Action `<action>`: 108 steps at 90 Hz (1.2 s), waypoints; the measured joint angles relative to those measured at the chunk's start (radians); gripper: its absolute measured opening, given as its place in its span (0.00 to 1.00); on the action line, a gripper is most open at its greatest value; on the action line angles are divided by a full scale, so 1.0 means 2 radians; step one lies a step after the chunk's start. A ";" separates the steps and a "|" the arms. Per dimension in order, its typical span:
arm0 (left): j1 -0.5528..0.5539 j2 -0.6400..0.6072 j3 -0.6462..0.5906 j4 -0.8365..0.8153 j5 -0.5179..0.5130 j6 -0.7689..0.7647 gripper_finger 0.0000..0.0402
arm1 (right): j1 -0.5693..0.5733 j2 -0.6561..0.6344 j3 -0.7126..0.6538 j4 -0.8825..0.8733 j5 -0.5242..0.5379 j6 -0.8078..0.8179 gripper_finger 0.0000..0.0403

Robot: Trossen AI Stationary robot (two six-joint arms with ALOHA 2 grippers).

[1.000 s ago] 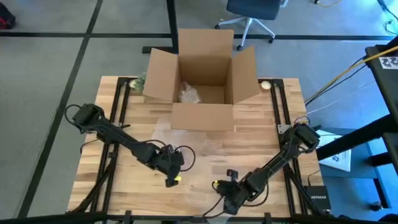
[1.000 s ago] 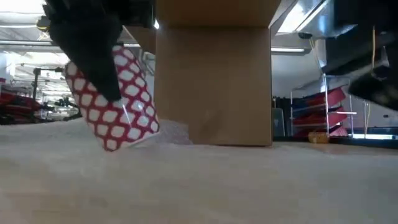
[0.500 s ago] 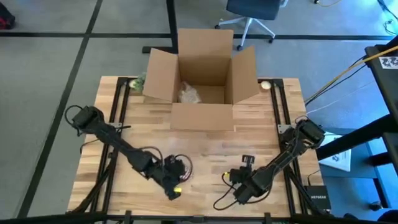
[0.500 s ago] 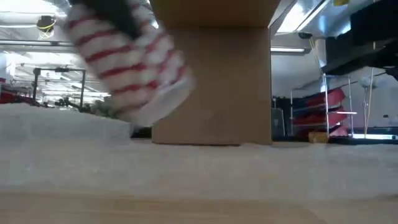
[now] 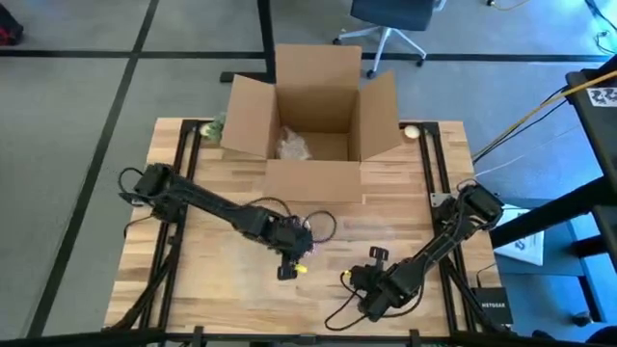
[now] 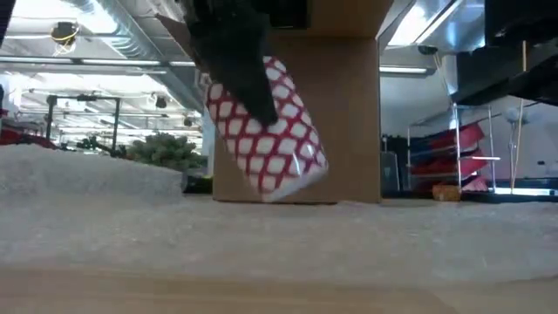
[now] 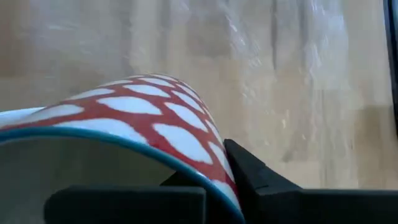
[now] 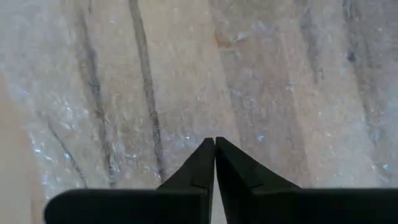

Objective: Wrap mug
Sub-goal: Wrap the red mug with the bubble wrap

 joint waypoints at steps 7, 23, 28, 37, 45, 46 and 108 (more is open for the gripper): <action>-0.003 0.030 0.037 -0.046 0.000 0.027 0.00 | 0.000 0.000 0.000 0.001 0.003 0.004 0.00; -0.008 0.053 0.061 -0.061 -0.032 0.063 0.00 | 0.000 0.000 0.000 0.003 0.025 0.021 0.00; -0.007 0.053 0.061 -0.060 -0.032 0.068 0.00 | 0.000 0.000 0.000 0.005 0.032 0.026 0.00; -0.006 0.053 0.061 -0.060 -0.029 0.069 0.01 | 0.000 0.000 0.000 0.007 0.033 0.027 0.00; -0.006 0.053 0.060 -0.059 -0.022 0.078 0.06 | 0.000 0.000 0.000 0.007 0.033 0.027 0.00; -0.006 0.053 0.060 -0.059 -0.021 0.079 0.07 | 0.000 0.000 0.000 0.007 0.033 0.027 0.00; -0.008 -0.012 0.060 -0.077 -0.023 0.063 0.41 | 0.000 -0.002 0.001 0.001 0.031 0.078 0.19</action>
